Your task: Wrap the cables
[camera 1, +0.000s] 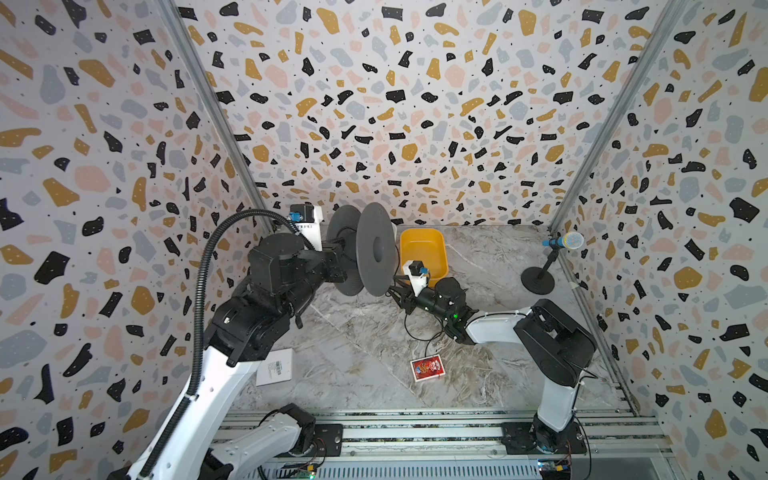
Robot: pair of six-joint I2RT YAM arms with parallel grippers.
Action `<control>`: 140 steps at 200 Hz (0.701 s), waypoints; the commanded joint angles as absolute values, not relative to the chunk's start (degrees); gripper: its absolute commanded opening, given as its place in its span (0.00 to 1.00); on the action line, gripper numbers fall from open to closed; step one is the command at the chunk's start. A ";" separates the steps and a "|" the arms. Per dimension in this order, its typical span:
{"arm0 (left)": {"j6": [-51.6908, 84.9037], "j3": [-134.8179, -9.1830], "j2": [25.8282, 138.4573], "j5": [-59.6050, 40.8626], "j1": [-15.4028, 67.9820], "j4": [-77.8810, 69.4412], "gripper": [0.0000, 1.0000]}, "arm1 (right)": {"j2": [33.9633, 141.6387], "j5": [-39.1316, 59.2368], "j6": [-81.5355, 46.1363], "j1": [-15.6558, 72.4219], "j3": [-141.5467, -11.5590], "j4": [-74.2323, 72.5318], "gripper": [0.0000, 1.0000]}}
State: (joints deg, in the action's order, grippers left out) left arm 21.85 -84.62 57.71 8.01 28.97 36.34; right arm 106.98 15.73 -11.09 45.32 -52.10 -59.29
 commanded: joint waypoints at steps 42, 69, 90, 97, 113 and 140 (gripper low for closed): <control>22.57 -84.61 61.01 17.73 28.04 28.42 0.00 | 104.05 4.16 -12.40 52.86 -52.99 -50.25 0.00; 23.03 -80.82 62.31 23.74 28.04 25.28 0.00 | 103.00 1.11 -10.68 57.04 -55.39 -39.62 0.00; 23.64 -77.38 62.24 27.33 28.01 22.34 0.00 | 103.19 -1.19 -6.76 60.98 -59.52 -30.12 0.00; 23.60 -76.25 62.27 28.78 27.95 21.56 0.00 | 102.88 -3.16 -5.16 62.63 -60.34 -27.90 0.00; 23.31 -73.79 62.40 31.44 27.95 20.67 0.00 | 101.69 -6.73 -1.93 65.93 -62.02 -23.88 0.00; 23.20 -68.88 61.73 34.19 27.99 18.79 0.00 | 100.02 -8.24 1.49 68.98 -66.12 -16.27 0.00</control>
